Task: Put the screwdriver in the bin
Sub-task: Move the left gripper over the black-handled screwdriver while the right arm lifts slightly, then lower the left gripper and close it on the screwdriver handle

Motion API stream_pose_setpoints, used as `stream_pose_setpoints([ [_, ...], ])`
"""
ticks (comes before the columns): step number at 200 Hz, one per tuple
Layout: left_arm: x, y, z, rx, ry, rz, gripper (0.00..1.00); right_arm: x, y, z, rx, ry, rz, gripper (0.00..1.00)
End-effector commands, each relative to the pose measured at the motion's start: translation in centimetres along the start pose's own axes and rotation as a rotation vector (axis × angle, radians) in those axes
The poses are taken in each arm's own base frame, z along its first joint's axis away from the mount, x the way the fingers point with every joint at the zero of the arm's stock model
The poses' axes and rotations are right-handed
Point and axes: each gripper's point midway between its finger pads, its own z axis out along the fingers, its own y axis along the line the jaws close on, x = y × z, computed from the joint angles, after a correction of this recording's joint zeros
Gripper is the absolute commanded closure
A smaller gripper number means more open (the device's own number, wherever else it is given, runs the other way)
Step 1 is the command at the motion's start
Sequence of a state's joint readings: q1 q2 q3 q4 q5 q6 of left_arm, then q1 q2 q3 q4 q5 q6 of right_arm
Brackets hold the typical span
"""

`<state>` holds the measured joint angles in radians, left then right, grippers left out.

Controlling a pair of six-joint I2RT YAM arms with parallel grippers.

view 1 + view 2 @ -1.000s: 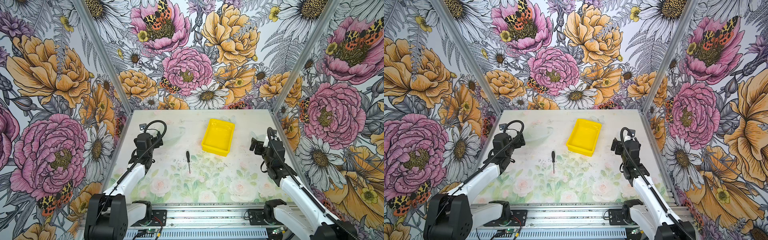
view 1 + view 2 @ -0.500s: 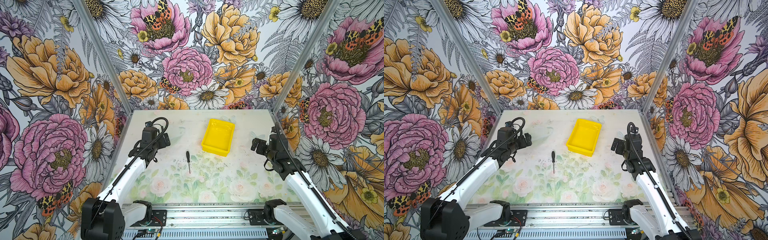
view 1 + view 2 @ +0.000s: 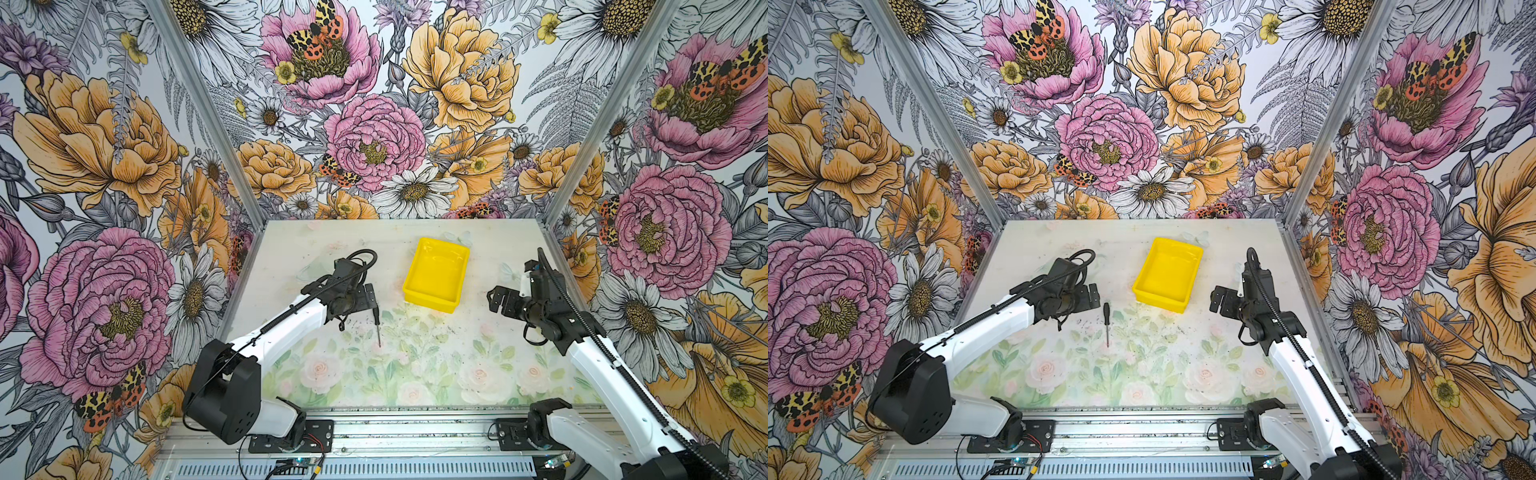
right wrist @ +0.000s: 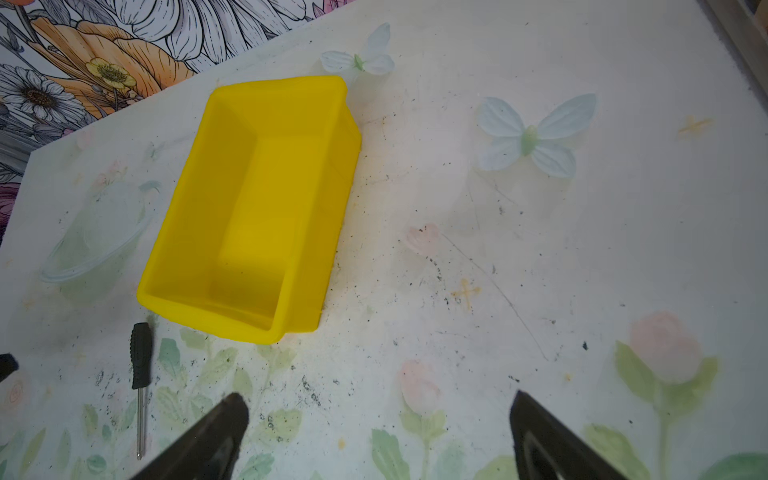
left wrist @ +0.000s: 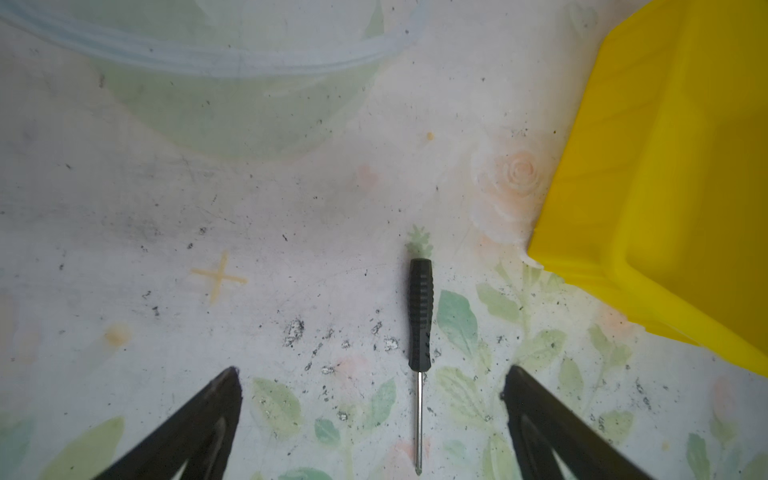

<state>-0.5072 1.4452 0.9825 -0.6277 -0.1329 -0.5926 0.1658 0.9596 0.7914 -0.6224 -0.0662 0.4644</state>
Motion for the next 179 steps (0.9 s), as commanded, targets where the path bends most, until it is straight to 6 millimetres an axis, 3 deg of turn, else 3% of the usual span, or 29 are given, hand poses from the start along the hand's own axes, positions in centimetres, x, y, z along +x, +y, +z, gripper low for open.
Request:
stream_pose_setpoints([
  [1, 0.3, -1.6, 0.7, 0.005, 0.03, -0.004, 0.01, 0.1, 0.5, -0.3, -0.023, 0.0, 0.007, 0.01],
  [40, 0.9, -3.3, 3.2, -0.02, 0.079, 0.026, 0.03, 0.4, 0.7, -0.1, -0.023, 0.013, 0.007, 0.0],
  [95, 1.7, -3.3, 5.8, -0.067, 0.127, 0.063, 0.09, 1.2, 0.9, 0.5, -0.024, 0.036, -0.048, 0.0],
  [162, 3.1, -3.2, 7.4, -0.11, 0.157, 0.046, 0.28, 2.0, 0.8, 0.9, -0.019, 0.052, -0.084, 0.0],
  [166, 3.9, -2.8, 8.4, -0.132, 0.182, 0.053, 0.29, 1.9, 0.8, 0.9, -0.02, 0.051, -0.084, 0.0],
  [179, 4.4, -2.8, 8.8, -0.139, 0.193, 0.06, 0.33, 1.8, 0.8, 0.9, -0.018, 0.047, -0.085, 0.01],
])
